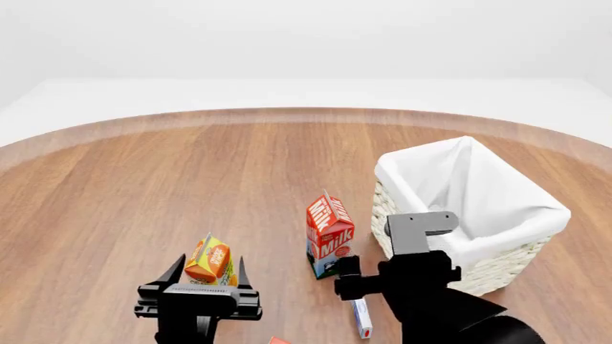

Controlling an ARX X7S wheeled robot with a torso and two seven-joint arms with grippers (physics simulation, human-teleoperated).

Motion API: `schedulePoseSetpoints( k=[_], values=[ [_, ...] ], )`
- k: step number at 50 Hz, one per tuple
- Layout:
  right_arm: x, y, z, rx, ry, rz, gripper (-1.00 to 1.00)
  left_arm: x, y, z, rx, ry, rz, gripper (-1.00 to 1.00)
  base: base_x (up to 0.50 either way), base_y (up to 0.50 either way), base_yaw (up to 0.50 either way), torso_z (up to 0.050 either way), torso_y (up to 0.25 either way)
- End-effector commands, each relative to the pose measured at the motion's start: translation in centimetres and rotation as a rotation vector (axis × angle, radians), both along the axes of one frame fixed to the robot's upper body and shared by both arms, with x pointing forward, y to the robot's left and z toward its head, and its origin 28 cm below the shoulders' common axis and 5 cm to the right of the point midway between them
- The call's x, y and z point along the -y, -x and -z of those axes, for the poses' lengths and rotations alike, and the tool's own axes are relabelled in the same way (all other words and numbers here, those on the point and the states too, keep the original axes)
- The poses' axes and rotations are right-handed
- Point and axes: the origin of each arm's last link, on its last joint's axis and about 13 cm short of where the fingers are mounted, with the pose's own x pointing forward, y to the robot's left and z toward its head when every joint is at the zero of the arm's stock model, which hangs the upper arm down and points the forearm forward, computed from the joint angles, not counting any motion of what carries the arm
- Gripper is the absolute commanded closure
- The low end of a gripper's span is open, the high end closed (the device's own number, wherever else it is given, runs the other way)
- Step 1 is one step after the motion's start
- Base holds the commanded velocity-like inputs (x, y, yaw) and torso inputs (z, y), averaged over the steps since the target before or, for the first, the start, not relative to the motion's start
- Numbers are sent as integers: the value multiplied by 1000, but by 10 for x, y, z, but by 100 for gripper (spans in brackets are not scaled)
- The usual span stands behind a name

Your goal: Pick up the cream cheese box and the butter, and put them in the basket.

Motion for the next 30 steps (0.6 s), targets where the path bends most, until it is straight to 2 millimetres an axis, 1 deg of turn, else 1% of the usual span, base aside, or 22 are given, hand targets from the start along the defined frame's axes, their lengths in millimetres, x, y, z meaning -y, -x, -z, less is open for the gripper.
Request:
schedulePoseSetpoints(
  k=[1,16,30],
  values=[
    [-3,-4,5,-80,-5,7,-100,0,0,0,1,1,0,-100,0,0,0,0,0],
    [-7,-12,18,-134,40,-26,-100,0,0,0,1,-2,1,-100,0,0,0,0,0],
    [-10,-9,24,-153,54,-64,-100,0,0,1,1,-2,2,-100,0,0,0,0,0]
  ],
)
